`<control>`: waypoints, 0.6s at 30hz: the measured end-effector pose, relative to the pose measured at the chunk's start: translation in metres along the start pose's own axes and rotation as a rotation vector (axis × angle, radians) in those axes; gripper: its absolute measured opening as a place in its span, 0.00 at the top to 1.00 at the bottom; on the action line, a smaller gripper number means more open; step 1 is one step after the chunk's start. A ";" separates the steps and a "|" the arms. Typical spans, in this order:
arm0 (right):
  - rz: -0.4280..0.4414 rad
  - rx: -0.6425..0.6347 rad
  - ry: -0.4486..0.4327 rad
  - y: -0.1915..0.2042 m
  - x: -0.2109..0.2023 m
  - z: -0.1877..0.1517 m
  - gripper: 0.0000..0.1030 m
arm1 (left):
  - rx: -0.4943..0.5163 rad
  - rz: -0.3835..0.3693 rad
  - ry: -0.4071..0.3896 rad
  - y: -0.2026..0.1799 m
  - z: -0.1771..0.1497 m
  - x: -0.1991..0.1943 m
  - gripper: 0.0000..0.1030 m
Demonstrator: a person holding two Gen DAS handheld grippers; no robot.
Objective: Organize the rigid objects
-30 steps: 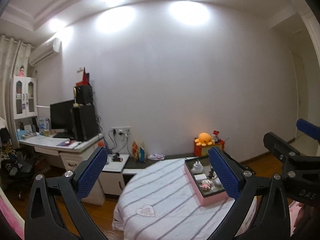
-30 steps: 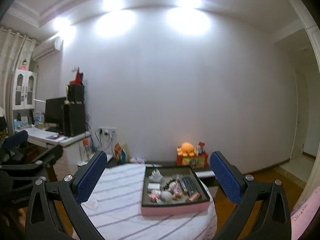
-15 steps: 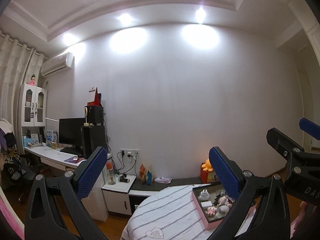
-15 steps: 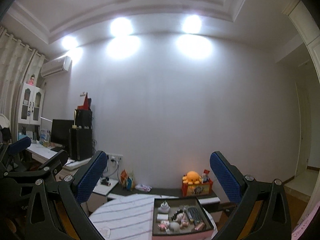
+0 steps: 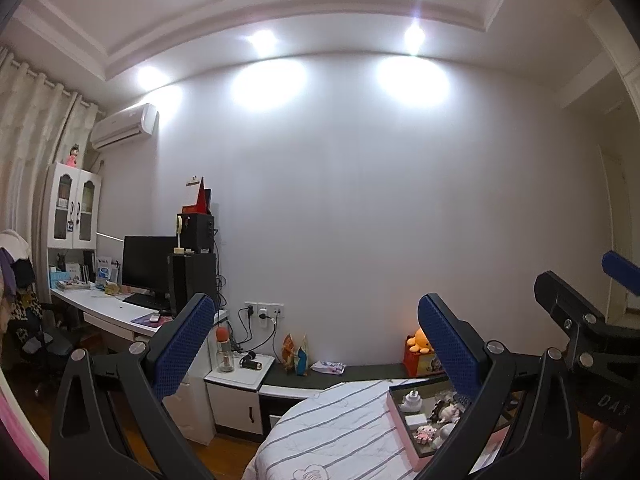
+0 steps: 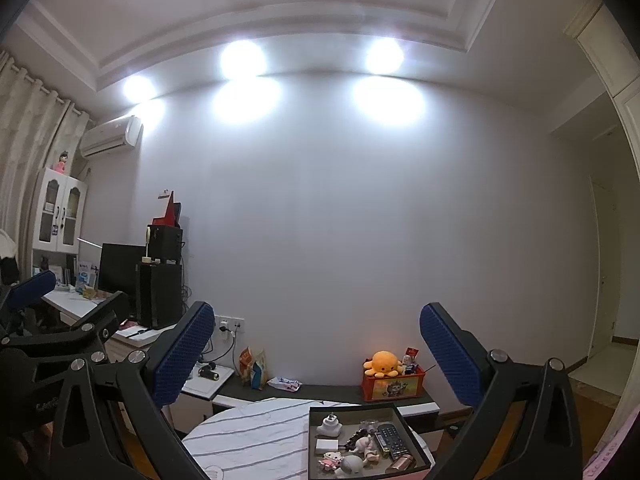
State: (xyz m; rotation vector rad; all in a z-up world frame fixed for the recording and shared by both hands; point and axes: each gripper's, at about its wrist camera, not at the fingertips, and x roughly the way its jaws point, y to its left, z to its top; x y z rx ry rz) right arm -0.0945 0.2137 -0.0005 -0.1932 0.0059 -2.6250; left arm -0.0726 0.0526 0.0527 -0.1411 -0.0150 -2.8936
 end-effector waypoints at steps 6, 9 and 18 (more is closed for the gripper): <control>-0.016 0.005 0.010 -0.001 0.002 -0.007 0.00 | 0.019 0.008 -0.008 -0.004 -0.008 0.005 0.00; -0.011 0.015 0.025 0.000 0.006 -0.011 0.00 | 0.028 0.011 -0.001 -0.005 -0.012 0.007 0.00; -0.016 0.023 0.062 -0.002 0.023 -0.010 0.00 | 0.041 -0.003 0.056 -0.007 -0.009 0.027 0.00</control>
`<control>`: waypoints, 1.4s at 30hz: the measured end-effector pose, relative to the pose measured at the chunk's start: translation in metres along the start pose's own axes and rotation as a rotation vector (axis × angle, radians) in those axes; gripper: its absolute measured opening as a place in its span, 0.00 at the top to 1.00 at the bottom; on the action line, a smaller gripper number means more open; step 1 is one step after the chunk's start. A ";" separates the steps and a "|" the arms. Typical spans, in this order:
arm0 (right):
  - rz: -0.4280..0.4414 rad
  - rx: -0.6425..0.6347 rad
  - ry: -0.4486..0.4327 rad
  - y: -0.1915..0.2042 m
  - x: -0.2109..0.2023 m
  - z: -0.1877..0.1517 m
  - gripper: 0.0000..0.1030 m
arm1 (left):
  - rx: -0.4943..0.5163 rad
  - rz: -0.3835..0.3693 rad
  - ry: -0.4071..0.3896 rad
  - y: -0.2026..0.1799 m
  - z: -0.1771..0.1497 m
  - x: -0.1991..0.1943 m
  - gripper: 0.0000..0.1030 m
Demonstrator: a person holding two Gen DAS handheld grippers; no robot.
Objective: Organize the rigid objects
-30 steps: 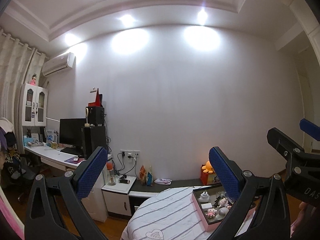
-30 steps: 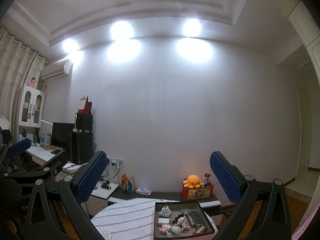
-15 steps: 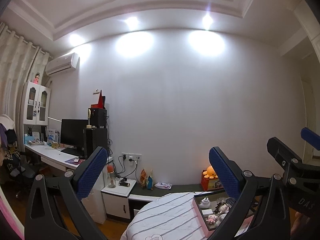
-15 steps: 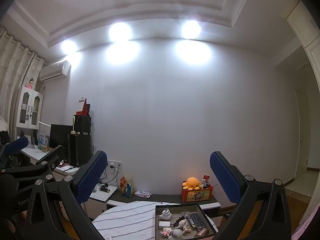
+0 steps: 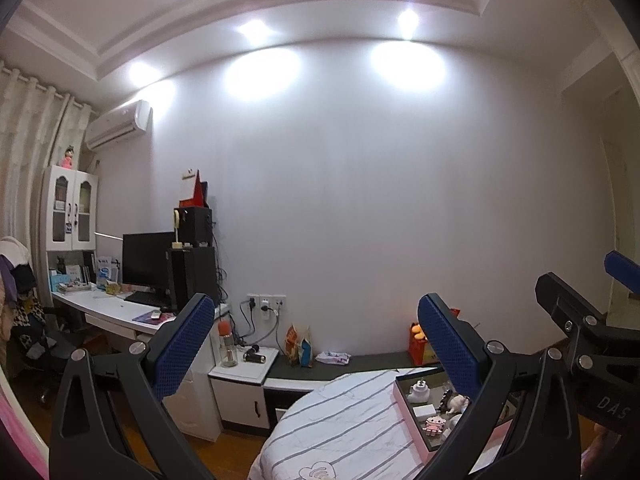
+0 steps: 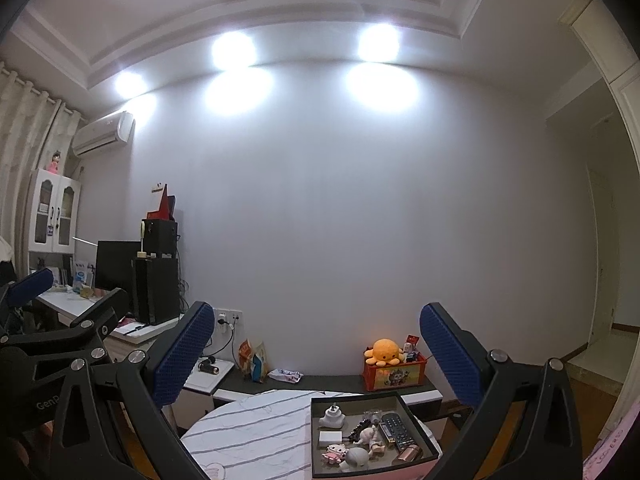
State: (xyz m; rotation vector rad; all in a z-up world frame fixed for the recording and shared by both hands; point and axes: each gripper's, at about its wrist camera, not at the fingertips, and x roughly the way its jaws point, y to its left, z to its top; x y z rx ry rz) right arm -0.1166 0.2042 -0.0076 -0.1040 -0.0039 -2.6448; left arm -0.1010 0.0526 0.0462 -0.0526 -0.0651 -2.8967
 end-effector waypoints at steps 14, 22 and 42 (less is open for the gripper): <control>-0.032 -0.004 0.086 -0.028 0.062 0.004 0.00 | 0.037 -0.040 0.069 -0.031 0.011 0.067 0.00; -0.039 -0.013 0.107 -0.040 0.090 0.003 0.00 | 0.039 -0.041 0.084 -0.043 0.011 0.097 0.00; -0.065 -0.009 0.055 -0.032 0.080 -0.005 0.00 | 0.018 -0.028 0.054 -0.036 0.005 0.091 0.00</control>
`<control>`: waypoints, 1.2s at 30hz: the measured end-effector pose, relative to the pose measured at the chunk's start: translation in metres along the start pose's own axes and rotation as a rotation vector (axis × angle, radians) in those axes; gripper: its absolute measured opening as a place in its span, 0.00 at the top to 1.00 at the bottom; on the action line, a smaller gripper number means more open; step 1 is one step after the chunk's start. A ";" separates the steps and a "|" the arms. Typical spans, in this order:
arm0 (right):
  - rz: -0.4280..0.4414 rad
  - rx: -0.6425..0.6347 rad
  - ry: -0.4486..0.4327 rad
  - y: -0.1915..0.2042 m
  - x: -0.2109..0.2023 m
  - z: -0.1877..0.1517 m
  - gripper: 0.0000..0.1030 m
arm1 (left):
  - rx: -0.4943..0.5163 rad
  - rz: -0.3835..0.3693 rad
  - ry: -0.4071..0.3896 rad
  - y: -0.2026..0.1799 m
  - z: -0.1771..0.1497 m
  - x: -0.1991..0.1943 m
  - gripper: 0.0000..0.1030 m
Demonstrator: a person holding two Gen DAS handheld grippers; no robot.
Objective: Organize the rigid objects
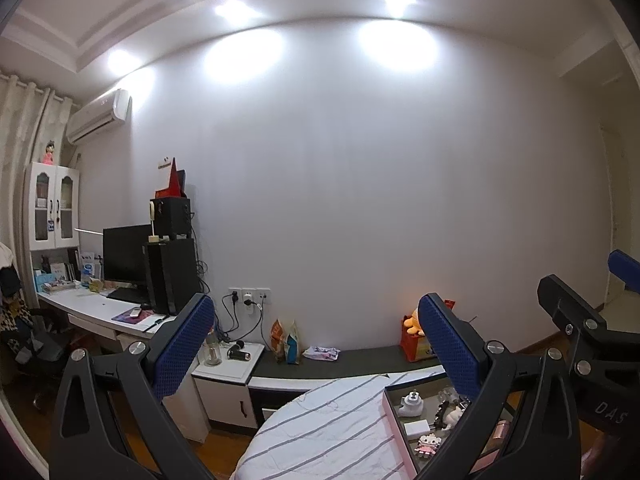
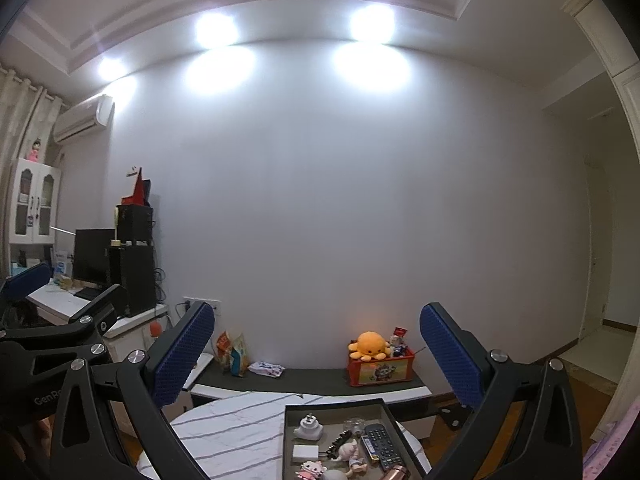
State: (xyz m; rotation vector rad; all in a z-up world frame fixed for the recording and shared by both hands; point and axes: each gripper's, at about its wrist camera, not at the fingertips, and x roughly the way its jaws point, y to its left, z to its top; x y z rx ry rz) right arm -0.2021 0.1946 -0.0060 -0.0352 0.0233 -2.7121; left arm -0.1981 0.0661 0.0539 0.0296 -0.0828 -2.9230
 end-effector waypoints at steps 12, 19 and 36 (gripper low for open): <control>-0.041 0.012 0.025 -0.001 -0.004 -0.003 0.00 | 0.018 -0.013 0.016 -0.003 -0.004 -0.001 0.00; -0.041 0.012 0.031 -0.001 -0.007 -0.004 0.00 | 0.016 -0.010 0.019 -0.003 -0.004 -0.003 0.00; 0.014 -0.014 0.029 0.014 -0.004 -0.003 0.00 | 0.002 0.041 0.021 0.014 -0.006 -0.006 0.00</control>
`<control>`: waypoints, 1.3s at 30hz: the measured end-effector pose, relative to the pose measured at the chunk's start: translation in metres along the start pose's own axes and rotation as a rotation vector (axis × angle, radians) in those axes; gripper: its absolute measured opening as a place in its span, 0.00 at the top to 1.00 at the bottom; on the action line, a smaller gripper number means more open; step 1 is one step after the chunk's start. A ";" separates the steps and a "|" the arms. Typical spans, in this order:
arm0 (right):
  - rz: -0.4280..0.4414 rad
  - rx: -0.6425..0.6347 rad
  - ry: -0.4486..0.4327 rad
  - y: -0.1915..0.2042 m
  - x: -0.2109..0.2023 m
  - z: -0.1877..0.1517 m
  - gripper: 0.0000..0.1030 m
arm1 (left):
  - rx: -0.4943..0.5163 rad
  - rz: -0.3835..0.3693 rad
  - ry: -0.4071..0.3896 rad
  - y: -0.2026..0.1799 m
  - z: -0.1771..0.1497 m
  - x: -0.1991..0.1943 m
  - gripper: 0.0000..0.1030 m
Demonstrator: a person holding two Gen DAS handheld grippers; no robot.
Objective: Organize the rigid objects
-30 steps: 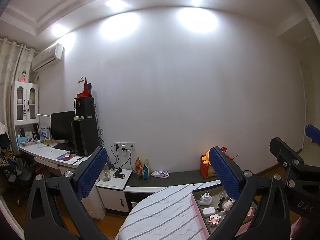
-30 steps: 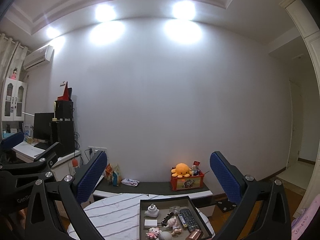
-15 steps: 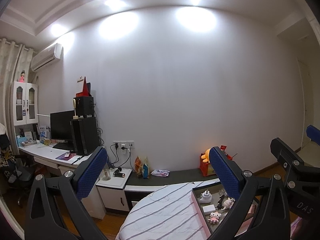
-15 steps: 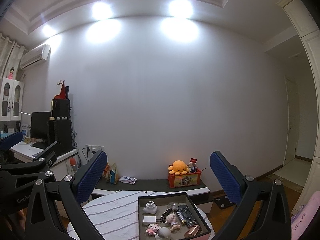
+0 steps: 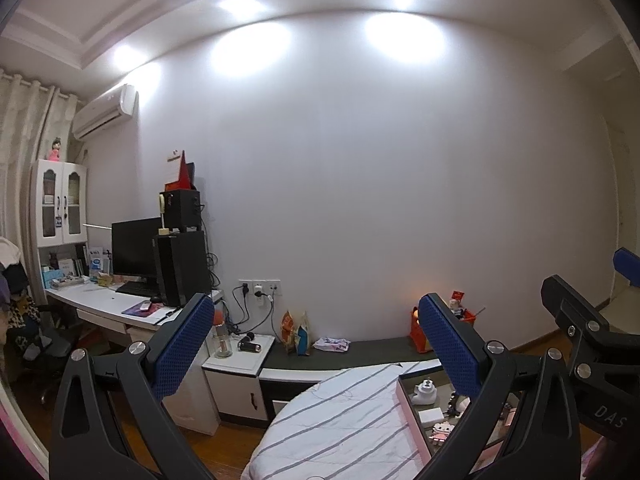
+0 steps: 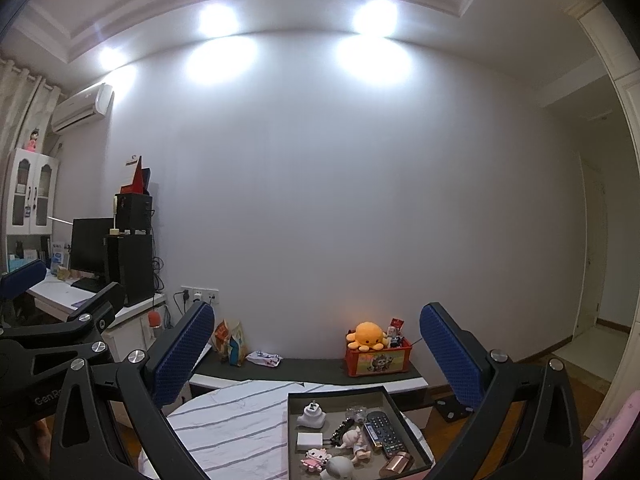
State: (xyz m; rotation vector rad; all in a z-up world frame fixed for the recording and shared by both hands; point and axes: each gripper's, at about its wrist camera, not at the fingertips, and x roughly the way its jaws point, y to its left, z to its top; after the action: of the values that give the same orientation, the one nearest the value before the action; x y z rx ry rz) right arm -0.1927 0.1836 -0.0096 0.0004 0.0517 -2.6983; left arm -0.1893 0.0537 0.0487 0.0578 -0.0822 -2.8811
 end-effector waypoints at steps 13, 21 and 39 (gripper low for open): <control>0.084 -0.014 0.005 0.015 0.005 -0.003 0.00 | 0.009 0.074 0.006 0.014 -0.001 0.001 0.00; 0.088 -0.016 0.007 0.018 0.008 -0.004 0.00 | 0.010 0.076 0.005 0.017 -0.001 0.002 0.00; 0.070 -0.022 0.018 0.020 0.009 -0.005 0.00 | 0.014 0.052 0.004 0.015 -0.003 0.003 0.00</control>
State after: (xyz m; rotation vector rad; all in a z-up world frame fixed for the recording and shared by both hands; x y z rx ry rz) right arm -0.1924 0.1620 -0.0149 0.0190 0.0852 -2.6274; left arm -0.1885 0.0383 0.0461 0.0636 -0.1020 -2.8284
